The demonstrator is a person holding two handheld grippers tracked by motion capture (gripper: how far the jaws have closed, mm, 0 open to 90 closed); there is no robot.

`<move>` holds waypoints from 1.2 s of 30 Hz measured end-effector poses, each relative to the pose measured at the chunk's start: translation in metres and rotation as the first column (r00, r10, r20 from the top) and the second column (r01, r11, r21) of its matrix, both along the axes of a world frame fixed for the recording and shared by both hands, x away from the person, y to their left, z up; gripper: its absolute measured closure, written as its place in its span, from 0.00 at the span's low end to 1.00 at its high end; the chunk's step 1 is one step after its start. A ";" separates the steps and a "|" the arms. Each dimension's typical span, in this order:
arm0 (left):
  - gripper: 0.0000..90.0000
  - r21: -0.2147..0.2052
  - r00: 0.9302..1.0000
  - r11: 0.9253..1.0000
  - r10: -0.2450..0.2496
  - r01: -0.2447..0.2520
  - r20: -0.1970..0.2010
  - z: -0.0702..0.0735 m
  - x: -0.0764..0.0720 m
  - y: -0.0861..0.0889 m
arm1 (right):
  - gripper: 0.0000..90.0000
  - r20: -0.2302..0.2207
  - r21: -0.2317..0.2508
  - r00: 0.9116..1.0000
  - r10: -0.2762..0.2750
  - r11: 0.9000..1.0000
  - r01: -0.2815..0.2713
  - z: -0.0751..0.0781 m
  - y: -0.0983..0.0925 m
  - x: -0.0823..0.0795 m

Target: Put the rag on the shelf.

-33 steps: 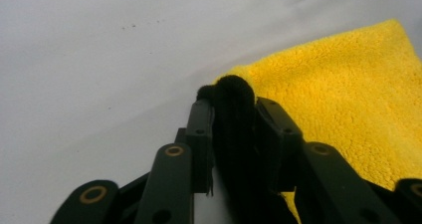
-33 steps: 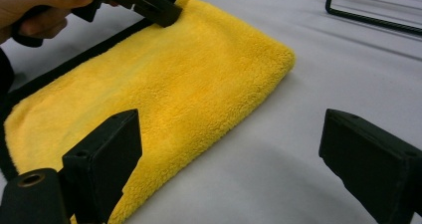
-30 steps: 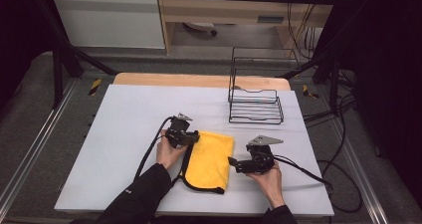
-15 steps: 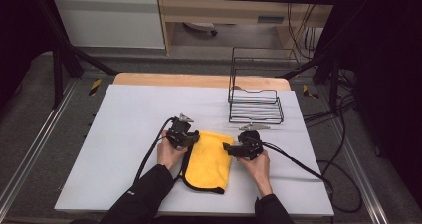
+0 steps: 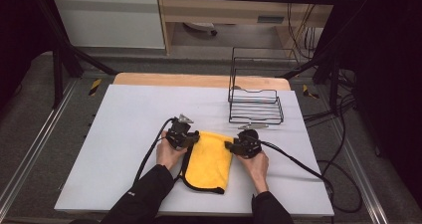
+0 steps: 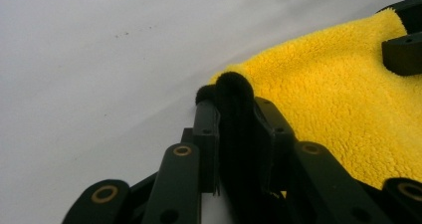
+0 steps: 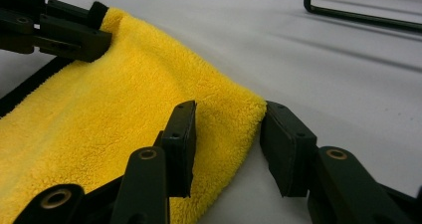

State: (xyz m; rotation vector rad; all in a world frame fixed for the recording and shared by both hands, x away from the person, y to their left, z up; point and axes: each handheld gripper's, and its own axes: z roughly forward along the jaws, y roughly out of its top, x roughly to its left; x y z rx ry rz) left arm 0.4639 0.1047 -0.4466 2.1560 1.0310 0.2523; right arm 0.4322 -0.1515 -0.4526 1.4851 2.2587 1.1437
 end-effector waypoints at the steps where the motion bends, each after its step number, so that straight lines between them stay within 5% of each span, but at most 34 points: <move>1: 0.82 0.001 1.000 1.000 0.001 -0.001 0.004 0.000 0.000 0.000 | 0.65 -0.009 0.004 1.000 -0.001 1.000 0.001 0.000 0.000 0.000; 7: 0.81 -0.004 1.000 1.000 -0.004 0.004 -0.004 0.000 0.001 0.001 | 0.67 -0.011 0.008 1.000 -0.019 1.000 0.019 0.000 0.001 -0.001; 16: 0.84 -0.026 1.000 1.000 0.009 -0.010 -0.022 0.001 0.002 0.003 | 0.88 -0.058 0.058 0.998 -0.021 0.998 0.024 0.001 0.001 0.000; 25: 0.88 -0.053 1.000 0.998 0.014 -0.015 -0.015 0.004 -0.001 0.006 | 0.92 -0.080 0.117 0.997 -0.019 0.993 0.028 0.002 -0.005 0.001; 36: 0.89 -0.158 0.999 0.987 0.015 -0.007 0.051 0.025 -0.017 0.019 | 0.93 0.033 0.178 0.999 0.022 0.984 -0.027 0.022 -0.010 -0.012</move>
